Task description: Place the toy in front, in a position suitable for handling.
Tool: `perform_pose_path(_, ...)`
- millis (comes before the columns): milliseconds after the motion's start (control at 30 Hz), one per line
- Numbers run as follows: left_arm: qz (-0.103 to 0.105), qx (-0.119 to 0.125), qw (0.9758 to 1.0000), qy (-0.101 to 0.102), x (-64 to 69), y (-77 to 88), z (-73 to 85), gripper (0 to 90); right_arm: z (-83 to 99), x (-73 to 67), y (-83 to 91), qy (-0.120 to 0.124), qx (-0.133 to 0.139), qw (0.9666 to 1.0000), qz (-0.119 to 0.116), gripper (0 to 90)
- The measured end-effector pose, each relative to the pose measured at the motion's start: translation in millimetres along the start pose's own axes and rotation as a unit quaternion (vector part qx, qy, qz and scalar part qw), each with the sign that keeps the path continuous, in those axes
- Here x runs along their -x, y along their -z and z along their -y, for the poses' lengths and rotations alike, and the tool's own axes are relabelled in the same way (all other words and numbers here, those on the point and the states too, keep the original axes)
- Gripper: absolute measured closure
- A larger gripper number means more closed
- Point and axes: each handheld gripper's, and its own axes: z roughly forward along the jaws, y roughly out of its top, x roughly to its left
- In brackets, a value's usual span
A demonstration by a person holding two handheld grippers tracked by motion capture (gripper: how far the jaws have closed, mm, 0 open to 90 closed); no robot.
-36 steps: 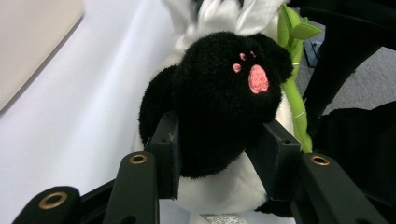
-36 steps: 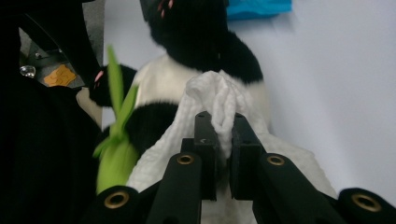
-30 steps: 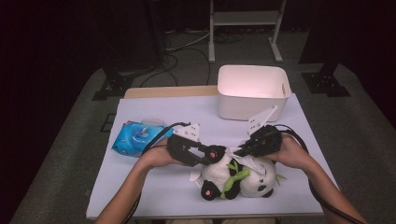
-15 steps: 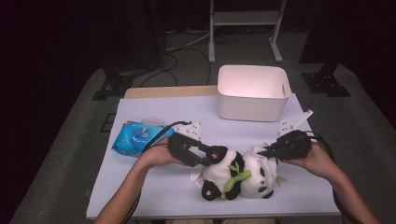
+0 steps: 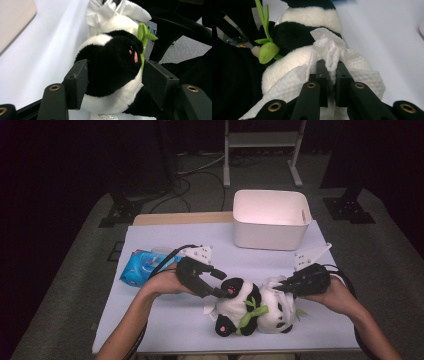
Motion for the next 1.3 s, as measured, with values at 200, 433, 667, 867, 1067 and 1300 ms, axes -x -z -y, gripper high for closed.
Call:
perform_pose_path(200, -0.003, 0.011, 0.9999, 0.001, -3.8, 9.7, -7.7, 37.6, 0.2, -3.7, 0.1, 0.008, 0.0, 1.0, 0.0, 83.2)
perform_pose_path(433, -0.001, 0.004, 1.0, 0.006, -10.5, 10.2, -14.9, 37.7, 2.3, -9.0, 1.4, 0.011, 0.002, 0.9999, -0.003, 83.3)
perform_pose_path(667, 0.016, -0.011, 0.9997, 0.013, -9.4, -5.7, -11.4, 37.4, 5.2, -14.2, 2.4, 0.014, 0.004, 0.9999, -0.004, 83.3)
perform_pose_path(867, 0.043, -0.028, 0.9985, 0.016, -2.8, -22.6, -4.6, 37.6, 2.4, -19.5, 2.4, 0.029, -0.004, 0.9996, -0.001, 83.3)
perform_pose_path(1067, 0.054, -0.019, 0.9983, 0.015, 0.8, -30.5, 2.0, 39.2, -8.8, -24.9, 3.2, 0.045, -0.026, 0.9987, 0.005, 83.3)
perform_pose_path(1300, 0.052, -0.015, 0.9985, 0.005, 6.8, -31.1, 3.7, 39.5, -36.3, -27.6, -13.6, 0.072, -0.029, 0.9968, -0.017, 83.3)
